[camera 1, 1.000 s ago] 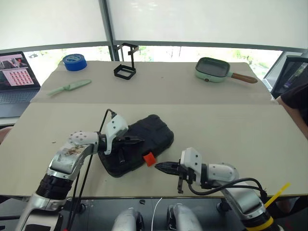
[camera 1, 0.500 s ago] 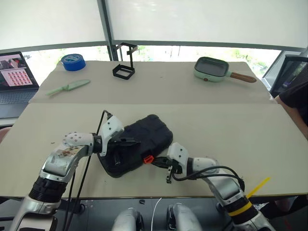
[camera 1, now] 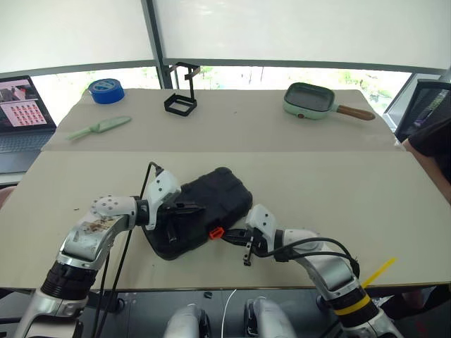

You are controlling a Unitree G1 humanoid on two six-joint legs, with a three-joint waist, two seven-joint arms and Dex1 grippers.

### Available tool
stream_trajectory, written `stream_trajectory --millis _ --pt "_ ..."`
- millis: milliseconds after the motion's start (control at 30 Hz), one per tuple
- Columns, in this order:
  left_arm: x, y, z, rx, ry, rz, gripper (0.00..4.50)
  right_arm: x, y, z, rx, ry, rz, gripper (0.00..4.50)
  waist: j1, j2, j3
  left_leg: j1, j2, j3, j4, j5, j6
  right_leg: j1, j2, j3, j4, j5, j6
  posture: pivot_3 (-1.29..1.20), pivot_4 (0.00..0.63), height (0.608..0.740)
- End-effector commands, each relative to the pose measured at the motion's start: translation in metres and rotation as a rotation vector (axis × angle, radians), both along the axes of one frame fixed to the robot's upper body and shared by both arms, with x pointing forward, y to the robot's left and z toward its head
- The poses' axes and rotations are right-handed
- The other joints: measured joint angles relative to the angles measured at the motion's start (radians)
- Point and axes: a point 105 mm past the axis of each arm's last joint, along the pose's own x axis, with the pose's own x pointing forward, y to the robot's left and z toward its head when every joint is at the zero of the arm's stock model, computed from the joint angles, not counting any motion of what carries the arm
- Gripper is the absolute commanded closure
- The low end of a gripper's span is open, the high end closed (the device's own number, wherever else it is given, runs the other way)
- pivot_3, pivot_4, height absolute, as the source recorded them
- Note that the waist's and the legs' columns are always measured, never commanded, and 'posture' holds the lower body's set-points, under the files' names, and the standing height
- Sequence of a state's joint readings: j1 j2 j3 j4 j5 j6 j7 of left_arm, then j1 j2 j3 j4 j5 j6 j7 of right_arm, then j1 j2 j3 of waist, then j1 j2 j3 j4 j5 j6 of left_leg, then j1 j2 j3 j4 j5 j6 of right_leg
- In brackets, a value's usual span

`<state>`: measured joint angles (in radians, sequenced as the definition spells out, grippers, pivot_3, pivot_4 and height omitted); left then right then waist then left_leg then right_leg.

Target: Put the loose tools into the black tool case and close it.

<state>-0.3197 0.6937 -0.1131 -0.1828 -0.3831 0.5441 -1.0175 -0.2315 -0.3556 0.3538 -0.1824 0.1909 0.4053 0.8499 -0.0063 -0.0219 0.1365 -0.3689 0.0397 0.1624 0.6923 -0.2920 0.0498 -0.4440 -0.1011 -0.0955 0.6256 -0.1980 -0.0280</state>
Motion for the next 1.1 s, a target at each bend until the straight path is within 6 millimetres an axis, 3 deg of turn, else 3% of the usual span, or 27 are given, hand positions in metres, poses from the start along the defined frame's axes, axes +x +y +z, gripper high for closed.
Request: stream_trajectory --millis 33,367,667,800,933,1033,1100 --pt "-0.010 0.008 -0.047 0.072 0.198 0.050 4.46 0.000 0.012 0.053 0.129 -0.141 0.058 4.47 0.000 0.000 0.000 0.000 0.000 0.000 0.000 0.000 0.000 0.000 0.000 0.000 0.000 0.000 0.000 0.00 0.150 0.740" --pt "-0.009 0.011 -0.052 0.086 0.216 0.046 4.46 -0.005 0.019 0.072 0.257 -0.043 0.057 4.47 -0.001 0.000 0.000 -0.001 0.001 0.000 0.000 0.000 0.000 -0.001 0.000 0.000 0.000 0.000 0.000 0.00 0.150 0.740" --pt "-0.013 0.012 -0.055 0.090 0.230 0.041 4.46 -0.012 0.020 0.073 0.274 0.004 0.065 4.47 0.000 0.001 -0.001 0.001 0.004 -0.001 -0.005 0.001 -0.003 0.000 0.003 -0.001 -0.002 0.000 0.000 0.00 0.150 0.740" --pt "-0.014 0.012 -0.055 0.091 0.234 0.042 4.46 -0.012 0.018 0.066 0.232 -0.002 0.070 4.47 0.004 0.002 -0.001 0.001 0.003 0.000 -0.007 0.001 -0.003 -0.001 0.003 -0.001 -0.004 0.000 0.000 0.00 0.150 0.740" --pt "-0.014 0.013 -0.056 0.092 0.235 0.045 4.46 -0.025 0.004 0.060 0.175 0.044 0.131 4.47 0.008 0.002 -0.001 0.001 0.003 0.000 -0.007 0.001 -0.004 -0.001 0.003 -0.001 -0.004 -0.001 -0.001 0.00 0.150 0.740" --pt "-0.015 0.015 -0.056 0.094 0.236 0.048 4.46 -0.037 -0.003 0.036 0.052 0.132 0.178 4.47 0.008 0.003 -0.002 0.001 0.003 -0.001 -0.008 0.001 -0.003 0.000 0.003 -0.001 -0.006 -0.001 -0.002 0.00 0.150 0.740" --pt "-0.014 0.014 -0.056 0.093 0.235 0.050 4.46 -0.034 -0.002 0.024 0.033 0.156 0.143 4.47 0.008 0.003 -0.002 0.003 0.004 -0.001 -0.011 0.001 -0.003 0.002 0.003 -0.002 -0.009 -0.003 -0.005 0.00 0.150 0.740"
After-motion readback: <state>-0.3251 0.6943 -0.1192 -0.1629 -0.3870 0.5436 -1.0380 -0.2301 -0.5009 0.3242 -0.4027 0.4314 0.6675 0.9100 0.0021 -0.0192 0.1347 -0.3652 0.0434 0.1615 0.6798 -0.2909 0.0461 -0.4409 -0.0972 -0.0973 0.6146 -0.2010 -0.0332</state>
